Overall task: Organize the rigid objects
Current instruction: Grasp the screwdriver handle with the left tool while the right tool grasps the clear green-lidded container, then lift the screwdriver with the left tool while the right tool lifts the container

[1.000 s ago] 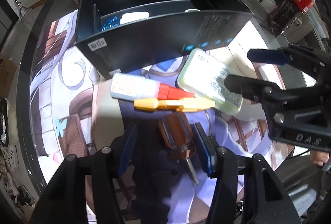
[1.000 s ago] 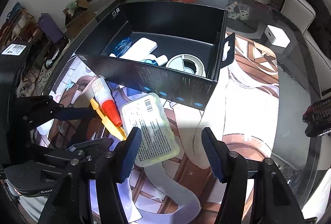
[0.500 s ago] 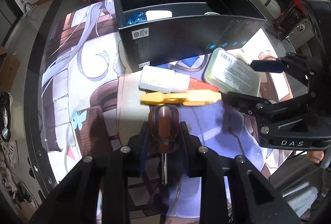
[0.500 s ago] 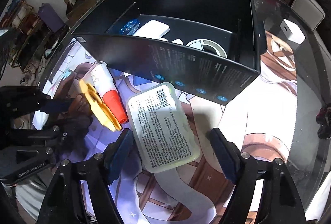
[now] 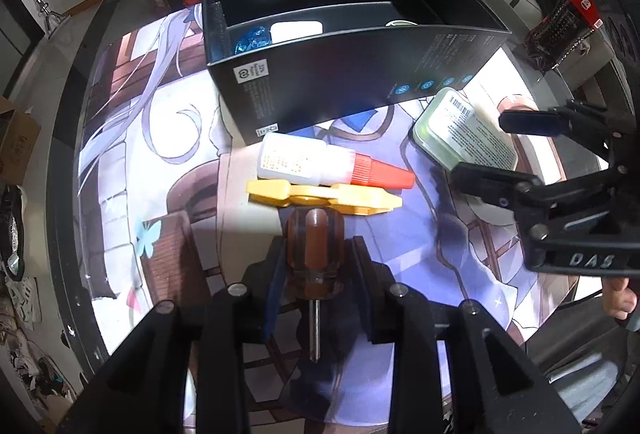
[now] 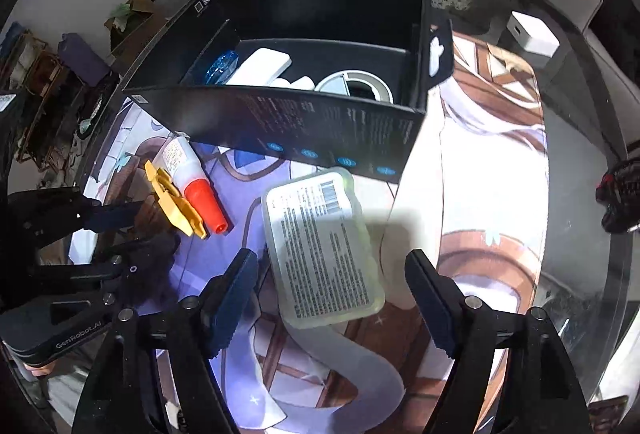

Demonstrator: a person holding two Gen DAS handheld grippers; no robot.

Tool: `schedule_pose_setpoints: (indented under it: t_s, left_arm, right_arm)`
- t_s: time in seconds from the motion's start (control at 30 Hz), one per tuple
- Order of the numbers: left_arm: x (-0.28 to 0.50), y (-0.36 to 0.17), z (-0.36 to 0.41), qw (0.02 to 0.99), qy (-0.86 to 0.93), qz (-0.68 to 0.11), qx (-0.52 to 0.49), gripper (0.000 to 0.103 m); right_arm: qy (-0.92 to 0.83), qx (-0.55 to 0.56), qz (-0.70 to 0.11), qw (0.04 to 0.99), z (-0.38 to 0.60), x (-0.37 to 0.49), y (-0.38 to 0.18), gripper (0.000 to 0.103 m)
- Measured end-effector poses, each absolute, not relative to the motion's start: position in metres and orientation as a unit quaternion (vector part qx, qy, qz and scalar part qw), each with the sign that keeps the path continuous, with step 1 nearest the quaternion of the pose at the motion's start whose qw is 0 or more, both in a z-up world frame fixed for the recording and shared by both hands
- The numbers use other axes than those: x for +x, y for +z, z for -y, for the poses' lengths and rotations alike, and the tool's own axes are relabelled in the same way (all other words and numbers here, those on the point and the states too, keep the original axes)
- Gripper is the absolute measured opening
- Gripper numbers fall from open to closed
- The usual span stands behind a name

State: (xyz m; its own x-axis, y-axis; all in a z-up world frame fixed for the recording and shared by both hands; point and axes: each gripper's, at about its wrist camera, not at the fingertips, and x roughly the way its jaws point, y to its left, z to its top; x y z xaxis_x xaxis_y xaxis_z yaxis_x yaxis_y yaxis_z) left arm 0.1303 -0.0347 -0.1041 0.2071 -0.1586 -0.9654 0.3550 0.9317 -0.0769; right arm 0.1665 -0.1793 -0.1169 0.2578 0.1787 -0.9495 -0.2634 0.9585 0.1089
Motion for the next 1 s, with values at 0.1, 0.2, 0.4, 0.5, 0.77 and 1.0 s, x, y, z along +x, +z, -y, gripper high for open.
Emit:
schedule_pose_setpoints:
  t_s: [0.1,0.2,0.4,0.5,0.77,1.0]
  left_arm:
    - [0.132,-0.104,0.034,0.773,-0.165,-0.608,0.076,0.03]
    - [0.132,-0.103,0.032,0.774,-0.165,-0.607,0.074,0.03]
    - [0.13,-0.105,0.033,0.771,-0.165,-0.61,0.079,0.044]
    - [0.128,-0.105,0.037,0.774,-0.163,-0.605,0.088,0.05]
    - [0.124,-0.104,0.039,0.772,-0.167,-0.608,0.083,0.025]
    - [0.122,-0.094,0.04,0.782,-0.169,-0.594,0.084,0.025]
  right_arm:
    - [0.134,-0.069,-0.603,0.784,0.17,0.168,-0.125,0.058]
    - [0.128,-0.025,-0.636,0.76,0.177,0.165,-0.123,0.057]
    - [0.13,-0.014,-0.631,0.765,0.181,0.163,-0.12,0.059]
    - [0.134,-0.019,-0.628,0.767,0.178,0.165,-0.12,0.064]
    - [0.124,-0.058,-0.628,0.766,0.162,0.163,-0.128,0.057]
    - [0.129,-0.052,-0.622,0.771,0.165,0.158,-0.124,0.056]
